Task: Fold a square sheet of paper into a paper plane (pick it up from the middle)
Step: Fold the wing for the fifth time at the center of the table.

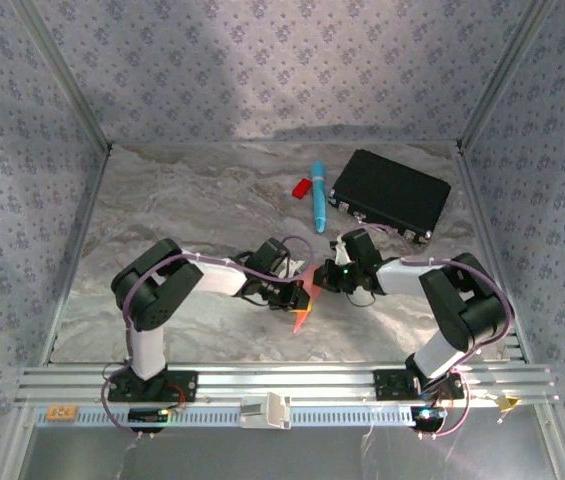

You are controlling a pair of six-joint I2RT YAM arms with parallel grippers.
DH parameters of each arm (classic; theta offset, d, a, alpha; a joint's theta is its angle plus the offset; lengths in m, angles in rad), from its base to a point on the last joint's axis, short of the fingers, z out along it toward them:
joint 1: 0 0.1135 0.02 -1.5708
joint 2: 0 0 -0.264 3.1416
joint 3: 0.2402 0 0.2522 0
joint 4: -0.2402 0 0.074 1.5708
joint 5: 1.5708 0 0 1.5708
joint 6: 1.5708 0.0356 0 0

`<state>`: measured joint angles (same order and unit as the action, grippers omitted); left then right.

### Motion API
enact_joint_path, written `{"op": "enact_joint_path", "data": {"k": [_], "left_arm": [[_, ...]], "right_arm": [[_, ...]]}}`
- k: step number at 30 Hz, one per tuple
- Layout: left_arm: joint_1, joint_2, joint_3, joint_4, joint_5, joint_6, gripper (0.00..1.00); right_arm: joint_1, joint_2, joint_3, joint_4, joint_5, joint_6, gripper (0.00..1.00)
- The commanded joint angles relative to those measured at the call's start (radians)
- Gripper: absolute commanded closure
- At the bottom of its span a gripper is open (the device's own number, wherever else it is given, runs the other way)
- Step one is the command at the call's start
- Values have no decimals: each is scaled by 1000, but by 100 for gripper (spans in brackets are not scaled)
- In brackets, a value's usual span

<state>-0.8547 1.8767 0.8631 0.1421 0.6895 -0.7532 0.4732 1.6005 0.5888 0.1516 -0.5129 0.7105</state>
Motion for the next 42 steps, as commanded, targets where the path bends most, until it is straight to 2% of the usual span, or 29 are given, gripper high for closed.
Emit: {"op": "enact_joint_path", "data": {"k": [1, 8, 17, 23, 35, 42], "left_arm": [[-10, -23, -32, -113, -46, -13, 99], [-12, -108, 20, -127, -29, -38, 91], [-24, -20, 89, -141, -25, -39, 85], [-57, 35, 114, -314, -92, 45, 83], [-99, -123, -64, -307, -67, 51, 85], [-100, -222, -58, -290, -112, 44, 85]], "right_arm": [[-6, 35, -29, -40, 42, -14, 96], [-8, 43, -41, -18, 44, -3, 97], [-11, 52, -43, -16, 53, 2, 97], [-22, 54, -55, -15, 55, 1, 97], [-41, 50, -64, -21, 58, -3, 97], [-38, 44, -63, -11, 48, 0, 97]]}}
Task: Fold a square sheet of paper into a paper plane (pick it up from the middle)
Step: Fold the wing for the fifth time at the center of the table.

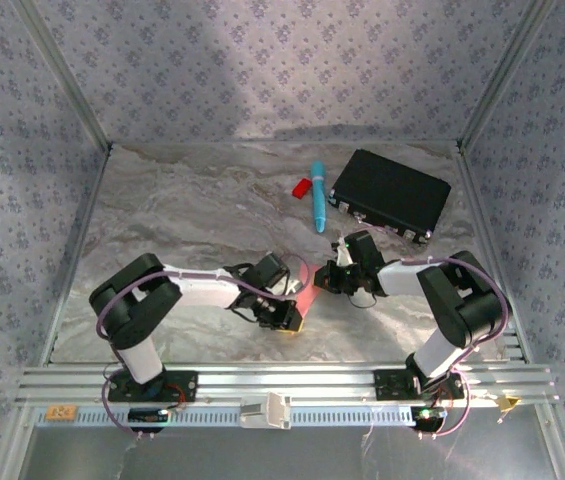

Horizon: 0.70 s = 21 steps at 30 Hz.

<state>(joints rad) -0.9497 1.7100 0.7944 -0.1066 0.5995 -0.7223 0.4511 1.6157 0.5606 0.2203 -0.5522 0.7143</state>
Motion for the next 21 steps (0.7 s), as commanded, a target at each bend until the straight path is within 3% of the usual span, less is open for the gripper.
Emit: {"op": "enact_joint_path", "data": {"k": [1, 4, 15, 21], "left_arm": [[-4, -70, 25, -31, -38, 9, 85], [11, -67, 68, -4, -63, -3, 84], [63, 160, 239, 71, -66, -22, 84], [62, 199, 257, 74, -74, -16, 83]], "right_arm": [[-16, 26, -34, -81, 86, -3, 97], [-16, 23, -35, -82, 88, -4, 97], [-17, 31, -41, -64, 87, 2, 97], [-17, 33, -45, -58, 87, 5, 97]]}}
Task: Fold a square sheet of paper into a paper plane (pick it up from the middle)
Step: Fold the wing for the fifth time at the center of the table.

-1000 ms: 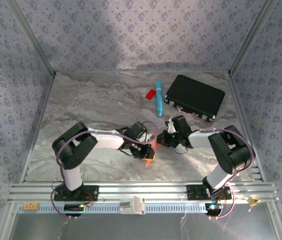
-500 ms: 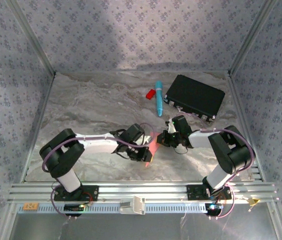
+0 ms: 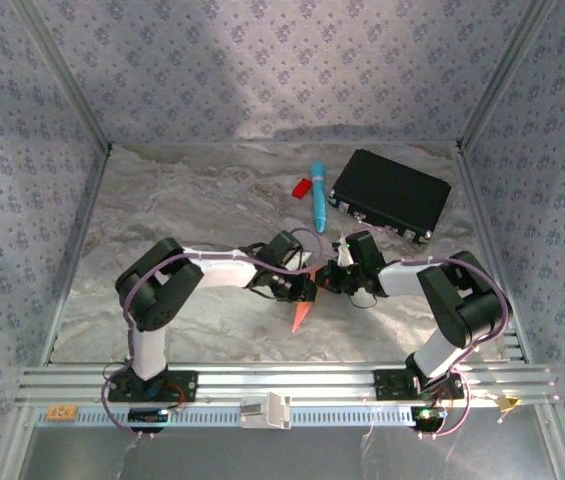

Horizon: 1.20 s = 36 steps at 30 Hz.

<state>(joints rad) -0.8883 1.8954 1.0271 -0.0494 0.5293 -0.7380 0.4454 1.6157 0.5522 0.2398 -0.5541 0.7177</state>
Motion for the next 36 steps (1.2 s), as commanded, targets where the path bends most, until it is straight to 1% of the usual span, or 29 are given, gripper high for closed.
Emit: {"op": "enact_joint_path", "data": {"k": [1, 4, 9, 11, 14, 17, 23, 26, 28, 30, 32, 33, 36], "left_arm": [[1, 14, 17, 19, -4, 0, 83], [-1, 8, -5, -7, -19, 7, 84], [-5, -35, -74, -43, -27, 29, 87], [-13, -52, -95, -66, -20, 48, 89], [-15, -84, -137, -64, 26, 64, 90], [-15, -148, -175, -58, 38, 69, 90], [6, -265, -194, -50, -52, 49, 90], [31, -298, -212, -33, -117, 12, 93], [55, -312, -234, -6, -130, -18, 94], [77, -318, -259, 31, -126, -45, 94], [97, -312, -280, 64, -107, -66, 92], [105, -309, -287, 76, -100, -75, 92], [118, -293, -305, 104, -83, -101, 89]], "right_arm": [[-13, 33, -37, -77, 88, 1, 97], [-13, 36, -38, -77, 86, 1, 97], [-17, 36, -39, -78, 89, 0, 97], [-18, 36, -38, -80, 88, 0, 97], [-19, 35, -40, -79, 89, -1, 97], [-19, 33, -43, -70, 82, 1, 97], [-17, 28, -21, -55, 48, -23, 96], [-13, 15, 8, -64, 27, -42, 96], [-6, -3, 23, -72, 17, -56, 95], [5, -29, 42, -107, 42, -73, 92], [27, -61, 75, -190, 103, -81, 91], [37, -76, 84, -218, 128, -117, 91], [44, -138, 63, -240, 175, -98, 90]]}}
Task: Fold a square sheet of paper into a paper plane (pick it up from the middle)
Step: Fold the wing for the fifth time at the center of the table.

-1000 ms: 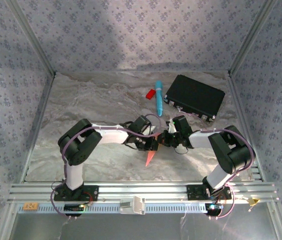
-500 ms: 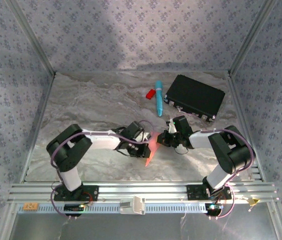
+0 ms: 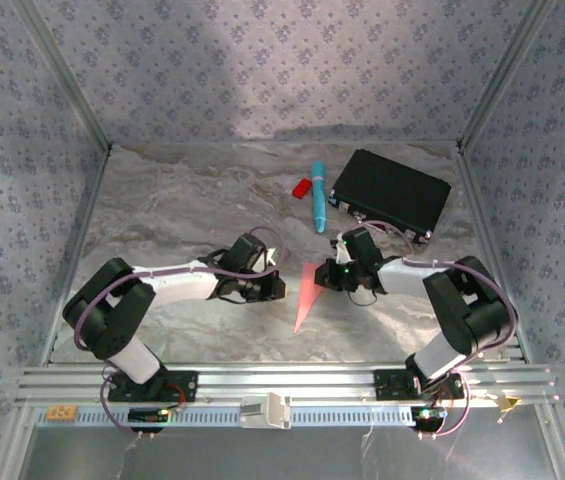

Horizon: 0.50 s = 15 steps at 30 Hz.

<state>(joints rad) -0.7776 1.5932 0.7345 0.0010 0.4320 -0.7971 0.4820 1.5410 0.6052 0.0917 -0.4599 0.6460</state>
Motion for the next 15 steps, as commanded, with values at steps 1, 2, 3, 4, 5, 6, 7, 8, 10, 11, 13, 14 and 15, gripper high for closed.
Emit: {"op": "enact_joint_path", "data": {"k": [1, 2, 3, 4, 5, 6, 7, 8, 10, 11, 13, 14, 15], "left_arm": [[12, 12, -17, 66, 15, -55, 87], [13, 15, -24, 82, 17, -68, 84], [13, 16, -32, 99, 17, -77, 82], [13, 19, -38, 115, 19, -86, 81], [13, 22, -38, 120, 20, -90, 80], [13, 27, -36, 120, 26, -90, 79], [12, 36, -31, 120, 36, -87, 78], [13, 43, -26, 119, 45, -84, 78], [13, 56, -19, 123, 64, -82, 78], [13, 67, -14, 125, 74, -81, 78], [11, 86, -5, 125, 87, -82, 78], [11, 96, 0, 129, 93, -83, 78], [8, 104, 5, 130, 100, -86, 78]], "right_arm": [[8, -87, -5, -94, 94, -25, 90], [6, -111, -18, -98, 111, 2, 90], [6, -131, -30, -106, 122, 13, 90], [5, -154, -45, -113, 136, 27, 90], [4, -178, -61, -112, 148, 45, 89], [5, -197, -77, -109, 156, 62, 89], [5, -218, -96, -106, 164, 83, 88], [3, -240, -110, -105, 175, 100, 87], [2, -274, -138, -103, 206, 126, 86], [0, -288, -153, -99, 217, 142, 86], [-4, -303, -177, -84, 212, 163, 85], [-6, -305, -183, -83, 210, 168, 85], [-6, -305, -186, -84, 206, 174, 85]]}}
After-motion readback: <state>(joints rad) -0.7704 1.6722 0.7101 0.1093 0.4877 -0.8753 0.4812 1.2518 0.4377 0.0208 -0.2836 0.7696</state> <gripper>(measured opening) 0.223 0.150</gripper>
